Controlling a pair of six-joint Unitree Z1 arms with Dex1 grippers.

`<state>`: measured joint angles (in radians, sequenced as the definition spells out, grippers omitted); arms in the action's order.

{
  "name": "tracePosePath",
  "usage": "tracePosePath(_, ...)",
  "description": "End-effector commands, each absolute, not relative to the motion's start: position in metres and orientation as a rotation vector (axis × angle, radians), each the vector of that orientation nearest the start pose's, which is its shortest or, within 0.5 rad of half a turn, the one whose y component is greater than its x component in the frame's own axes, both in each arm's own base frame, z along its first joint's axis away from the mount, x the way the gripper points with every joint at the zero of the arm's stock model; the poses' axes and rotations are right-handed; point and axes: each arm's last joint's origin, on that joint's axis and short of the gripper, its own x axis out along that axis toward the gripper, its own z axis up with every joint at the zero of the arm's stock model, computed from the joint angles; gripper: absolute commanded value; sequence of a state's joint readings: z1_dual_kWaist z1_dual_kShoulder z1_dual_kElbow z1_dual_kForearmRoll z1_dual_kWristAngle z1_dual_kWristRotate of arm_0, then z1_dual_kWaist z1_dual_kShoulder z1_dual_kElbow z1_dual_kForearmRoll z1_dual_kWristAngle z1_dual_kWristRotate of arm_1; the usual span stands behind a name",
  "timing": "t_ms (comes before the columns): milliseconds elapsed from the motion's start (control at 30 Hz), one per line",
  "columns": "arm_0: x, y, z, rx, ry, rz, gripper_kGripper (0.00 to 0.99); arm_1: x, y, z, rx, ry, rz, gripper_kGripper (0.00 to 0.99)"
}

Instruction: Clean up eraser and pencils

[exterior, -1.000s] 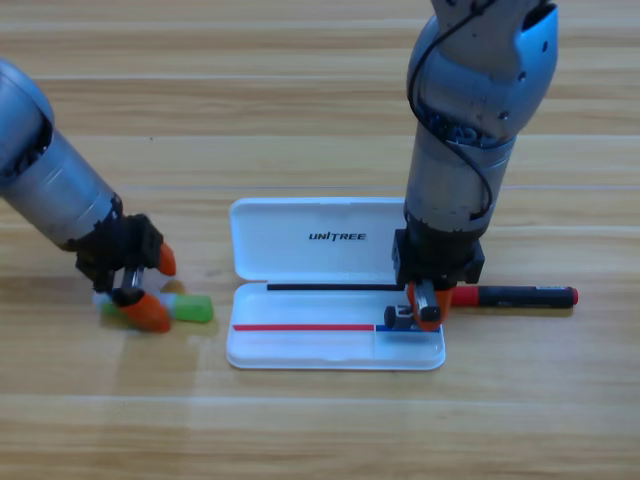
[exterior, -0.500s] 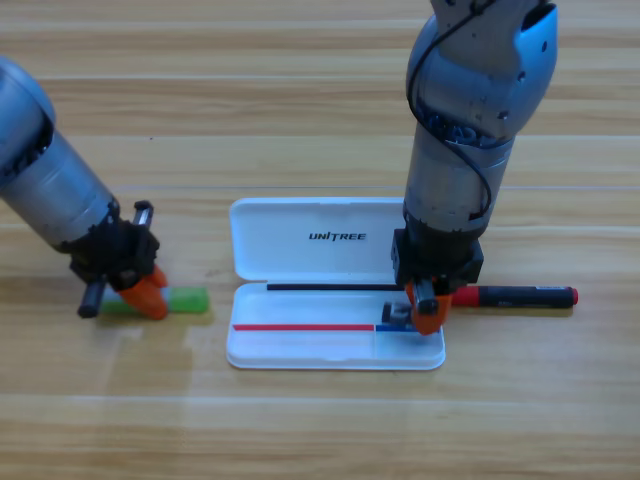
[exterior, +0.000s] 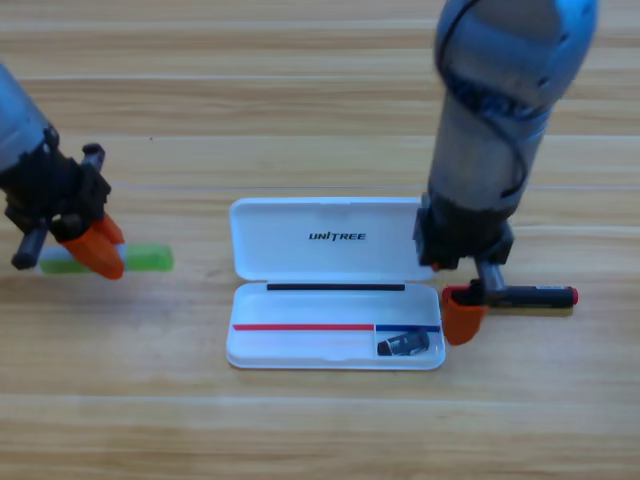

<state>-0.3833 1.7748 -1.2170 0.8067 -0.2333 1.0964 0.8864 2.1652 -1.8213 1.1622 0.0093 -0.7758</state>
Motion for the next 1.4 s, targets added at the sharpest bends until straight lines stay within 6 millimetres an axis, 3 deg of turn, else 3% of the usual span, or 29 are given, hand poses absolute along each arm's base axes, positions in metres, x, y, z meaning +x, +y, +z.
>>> tracePosePath(33, 0.281, -0.124, 0.285, 0.904, 0.953, -1.223, 0.0, 0.25, 0.302, 0.285, -1.251, 1.08, 1.261, 0.876)
tracePosePath(267, 0.283, -0.152, 0.286, 0.835, 0.958, -1.319, 0.0, 0.268, 0.264, 0.271, -1.25, 1.181, 1.19, 0.876)
tracePosePath(567, 0.296, -0.194, 0.268, 0.78, 0.994, -1.428, 0.0, 0.323, 0.243, 0.223, -1.23, 1.237, 1.127, 0.874)
tracePosePath(833, 0.311, -0.224, 0.235, 0.724, 1.053, -1.525, 0.0, 0.344, 0.249, 0.187, -1.227, 1.253, 1.18, 0.87)
tracePosePath(1167, 0.319, -0.255, 0.212, 0.718, 1.079, -1.571, 0.0, 0.352, 0.26, 0.17, -1.201, 1.24, 1.248, 0.862)
tracePosePath(1333, 0.321, -0.268, 0.206, 0.741, 1.079, -1.571, 0.0, 0.355, 0.262, 0.161, -1.212, 1.255, 1.247, 0.808)
tracePosePath(1400, 0.322, -0.272, 0.203, 0.746, 1.082, -1.574, 0.0, 0.354, 0.262, 0.16, -1.217, 1.259, 1.249, 0.729)
